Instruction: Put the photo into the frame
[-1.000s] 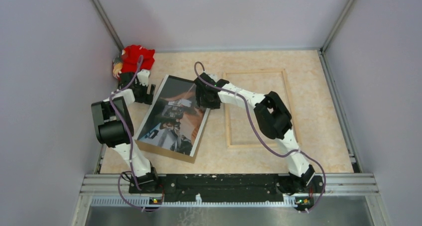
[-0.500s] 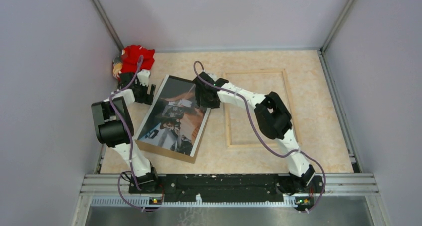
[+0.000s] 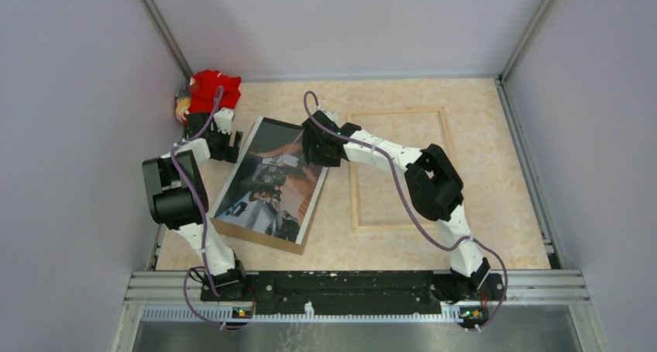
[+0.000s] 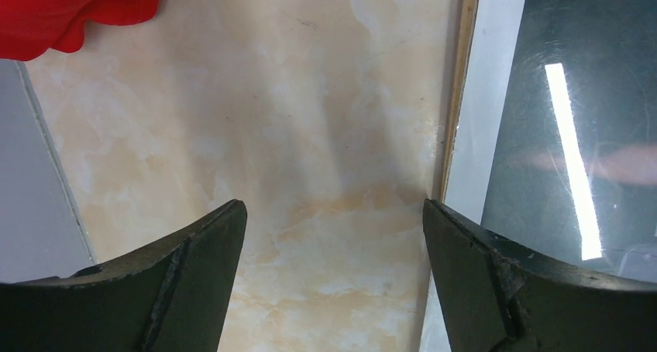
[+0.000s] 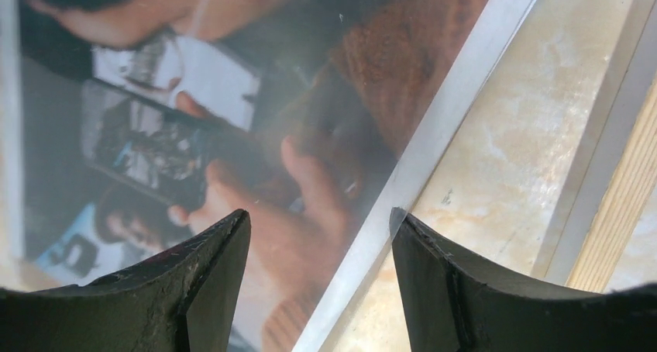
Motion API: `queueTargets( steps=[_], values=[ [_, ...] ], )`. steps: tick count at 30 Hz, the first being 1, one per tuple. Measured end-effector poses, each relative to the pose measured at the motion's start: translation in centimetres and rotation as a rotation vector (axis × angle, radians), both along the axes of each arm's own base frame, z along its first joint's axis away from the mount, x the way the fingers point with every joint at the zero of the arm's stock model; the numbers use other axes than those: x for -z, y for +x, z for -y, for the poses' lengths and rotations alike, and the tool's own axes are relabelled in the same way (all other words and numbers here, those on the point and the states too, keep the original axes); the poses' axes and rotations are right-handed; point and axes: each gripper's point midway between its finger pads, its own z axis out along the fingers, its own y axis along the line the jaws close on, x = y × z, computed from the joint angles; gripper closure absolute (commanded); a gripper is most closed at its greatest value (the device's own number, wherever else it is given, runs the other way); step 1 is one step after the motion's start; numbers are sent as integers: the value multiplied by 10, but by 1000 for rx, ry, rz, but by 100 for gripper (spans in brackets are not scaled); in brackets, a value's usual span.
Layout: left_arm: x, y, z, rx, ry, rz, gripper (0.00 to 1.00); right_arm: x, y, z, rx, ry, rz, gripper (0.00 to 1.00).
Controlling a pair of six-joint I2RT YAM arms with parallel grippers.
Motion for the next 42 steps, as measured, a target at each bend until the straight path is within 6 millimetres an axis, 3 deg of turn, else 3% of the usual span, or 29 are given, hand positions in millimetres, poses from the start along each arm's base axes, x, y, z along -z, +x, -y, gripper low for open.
queueTargets(
  steps=[8,10,13,22,31,33,36,42],
  values=[
    [0,0,0,1,-1,-1,10,-60,-18,-10,12,350,38,40],
    [0,0,0,1,-1,-1,10,-76,-16,-15,12,464,41,42],
    [0,0,0,1,-1,-1,10,-84,-10,-20,15,566,33,44],
    [0,-1,1,2,-4,-3,11,-86,-6,-34,38,722,-12,64],
    [1,-3,3,6,-13,-24,11,-46,-6,-34,86,656,-64,59],
    [1,-4,3,7,-17,-30,11,-41,-6,-32,97,633,-65,70],
    [1,-5,4,9,-23,-39,11,-36,-7,-29,105,608,-60,100],
    [1,-11,4,11,-31,-81,4,-30,-4,-19,103,530,-57,100]
  ],
)
